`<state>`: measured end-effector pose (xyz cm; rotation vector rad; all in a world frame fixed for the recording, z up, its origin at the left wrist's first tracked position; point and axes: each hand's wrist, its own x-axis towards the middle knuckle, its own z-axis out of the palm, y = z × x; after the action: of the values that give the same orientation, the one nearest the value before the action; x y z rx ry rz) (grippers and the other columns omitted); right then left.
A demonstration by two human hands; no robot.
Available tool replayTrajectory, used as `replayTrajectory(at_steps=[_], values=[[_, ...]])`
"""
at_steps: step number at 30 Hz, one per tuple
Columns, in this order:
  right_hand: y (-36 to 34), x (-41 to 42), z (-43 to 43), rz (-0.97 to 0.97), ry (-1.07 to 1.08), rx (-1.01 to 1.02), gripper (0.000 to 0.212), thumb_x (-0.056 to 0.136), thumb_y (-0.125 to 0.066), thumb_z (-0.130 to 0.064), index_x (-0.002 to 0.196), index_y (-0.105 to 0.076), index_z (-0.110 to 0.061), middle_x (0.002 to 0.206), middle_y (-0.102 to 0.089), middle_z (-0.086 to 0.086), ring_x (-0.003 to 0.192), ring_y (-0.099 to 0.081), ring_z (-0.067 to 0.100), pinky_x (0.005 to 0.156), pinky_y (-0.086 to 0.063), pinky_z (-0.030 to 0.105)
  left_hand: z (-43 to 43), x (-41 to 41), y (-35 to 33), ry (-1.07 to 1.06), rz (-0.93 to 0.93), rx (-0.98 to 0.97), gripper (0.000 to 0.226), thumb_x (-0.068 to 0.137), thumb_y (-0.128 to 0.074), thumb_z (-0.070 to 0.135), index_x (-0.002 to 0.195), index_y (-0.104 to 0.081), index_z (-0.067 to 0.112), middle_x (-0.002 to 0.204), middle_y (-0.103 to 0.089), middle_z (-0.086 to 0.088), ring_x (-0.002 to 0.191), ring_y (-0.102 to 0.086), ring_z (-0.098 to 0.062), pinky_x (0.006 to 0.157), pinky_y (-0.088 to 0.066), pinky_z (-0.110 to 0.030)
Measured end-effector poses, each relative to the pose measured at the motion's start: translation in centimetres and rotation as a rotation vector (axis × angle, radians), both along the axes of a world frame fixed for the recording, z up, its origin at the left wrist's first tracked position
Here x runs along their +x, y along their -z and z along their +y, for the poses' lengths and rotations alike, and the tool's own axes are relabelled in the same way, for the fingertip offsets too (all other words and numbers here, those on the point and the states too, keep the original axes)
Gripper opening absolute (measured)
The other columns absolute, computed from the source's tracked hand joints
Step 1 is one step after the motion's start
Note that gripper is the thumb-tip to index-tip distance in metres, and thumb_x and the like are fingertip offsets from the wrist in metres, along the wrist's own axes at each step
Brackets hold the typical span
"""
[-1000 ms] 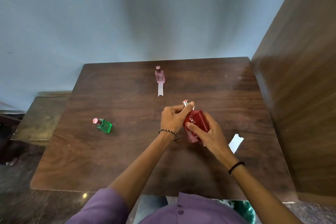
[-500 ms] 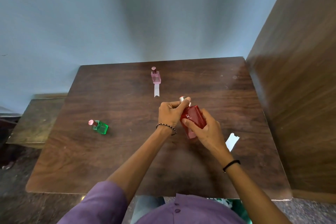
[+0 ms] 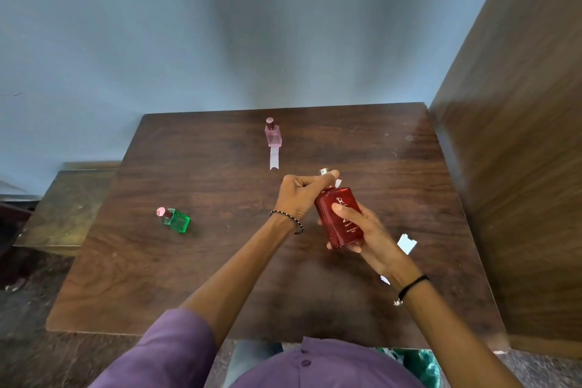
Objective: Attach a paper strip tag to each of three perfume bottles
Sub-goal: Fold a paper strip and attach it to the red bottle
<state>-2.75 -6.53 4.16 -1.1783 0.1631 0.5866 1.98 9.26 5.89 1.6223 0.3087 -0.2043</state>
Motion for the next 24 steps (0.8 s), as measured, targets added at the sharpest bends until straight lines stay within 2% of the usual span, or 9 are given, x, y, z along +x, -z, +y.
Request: replayTrajectory(at_steps=[3,5,8,10,12,15,17,20,24], values=[[0.1,-0.1,0.5,-0.039,0.014,-0.11,0.041,0.093,-0.067,-0.035,0.131,-0.058,-0.022,0.113,-0.074,0.018,0.076,-0.075,0.033,0.041,-0.042,0.017,-0.1,0.1,0.2,-0.039,0.007,0.005,0.045,0.083,-0.078,0.038,0.08,-0.077,-0.007,0.083,-0.074,-0.027,0.069,-0.066,-0.013,0.077,-0.05,-0.018],[0.4,0.0,1.3,-0.091,0.094,-0.26,0.05,0.086,-0.075,-0.043,0.13,-0.059,-0.028,0.116,-0.073,0.009,0.092,-0.074,0.03,0.052,-0.053,0.02,-0.3,0.2,0.5,-0.093,0.009,0.012,0.051,0.082,-0.079,0.039,0.077,-0.074,-0.011,0.08,-0.071,-0.031,0.067,-0.062,-0.018,0.071,-0.051,-0.022],[0.9,0.1,2.2,-0.228,0.171,-0.492,0.054,0.079,-0.079,-0.052,0.125,-0.06,-0.029,0.11,-0.071,-0.005,0.101,-0.069,0.016,0.082,-0.061,0.034,-0.6,0.3,0.5,-0.161,0.02,0.026,0.052,0.078,-0.081,0.042,0.072,-0.074,-0.009,0.075,-0.073,-0.027,0.066,-0.064,-0.019,0.075,-0.056,-0.032],[0.5,-0.4,2.4,-0.344,0.148,-0.681,0.056,0.08,-0.074,-0.058,0.126,-0.058,-0.03,0.109,-0.069,-0.008,0.098,-0.067,0.011,0.082,-0.058,0.029,-0.4,0.7,0.4,-0.222,-0.002,0.049,0.06,0.074,-0.081,0.047,0.069,-0.07,-0.012,0.065,-0.068,-0.021,0.06,-0.059,-0.023,0.07,-0.054,-0.035],[0.4,-1.0,2.4,-0.394,0.125,-0.785,0.063,0.079,-0.07,-0.065,0.13,-0.055,-0.031,0.112,-0.067,-0.011,0.097,-0.065,0.009,0.084,-0.057,0.03,0.5,1.6,0.3,-0.324,0.024,0.065,0.055,0.065,-0.082,0.053,0.06,-0.074,0.0,0.066,-0.072,-0.017,0.063,-0.068,-0.03,0.072,-0.059,-0.038],[0.3,-1.8,2.4,-0.253,0.161,-0.529,0.054,0.08,-0.076,-0.054,0.127,-0.057,-0.036,0.114,-0.067,-0.015,0.102,-0.065,0.009,0.089,-0.057,0.033,2.3,2.9,-0.6,-0.314,0.127,0.015,0.037,0.069,-0.086,0.044,0.064,-0.077,0.009,0.081,-0.078,-0.015,0.083,-0.076,-0.031,0.079,-0.063,-0.043],[0.3,-1.9,2.2,-0.143,0.207,-0.3,0.05,0.081,-0.078,-0.043,0.127,-0.062,-0.032,0.115,-0.072,-0.005,0.105,-0.07,0.02,0.089,-0.06,0.039,2.9,2.9,-0.9,-0.248,0.144,-0.039,0.033,0.076,-0.085,0.033,0.078,-0.076,0.001,0.083,-0.078,-0.014,0.081,-0.077,-0.027,0.071,-0.064,-0.035],[-0.2,-1.9,1.9,-0.01,0.211,0.034,0.046,0.086,-0.074,-0.022,0.13,-0.06,-0.023,0.115,-0.074,0.01,0.1,-0.073,0.036,0.082,-0.061,0.045,3.0,2.1,-1.0,-0.18,0.152,-0.006,0.033,0.077,-0.084,0.034,0.083,-0.079,0.001,0.082,-0.078,-0.011,0.076,-0.076,-0.02,0.061,-0.06,-0.025],[-0.4,-1.7,1.4,0.063,0.127,0.259,0.051,0.092,-0.065,-0.01,0.141,-0.05,-0.014,0.124,-0.069,0.021,0.106,-0.07,0.037,0.083,-0.06,0.048,2.5,1.6,-1.0,-0.151,0.157,-0.021,0.026,0.079,-0.083,0.034,0.078,-0.079,0.008,0.073,-0.078,-0.004,0.067,-0.074,-0.011,0.057,-0.057,-0.019]])
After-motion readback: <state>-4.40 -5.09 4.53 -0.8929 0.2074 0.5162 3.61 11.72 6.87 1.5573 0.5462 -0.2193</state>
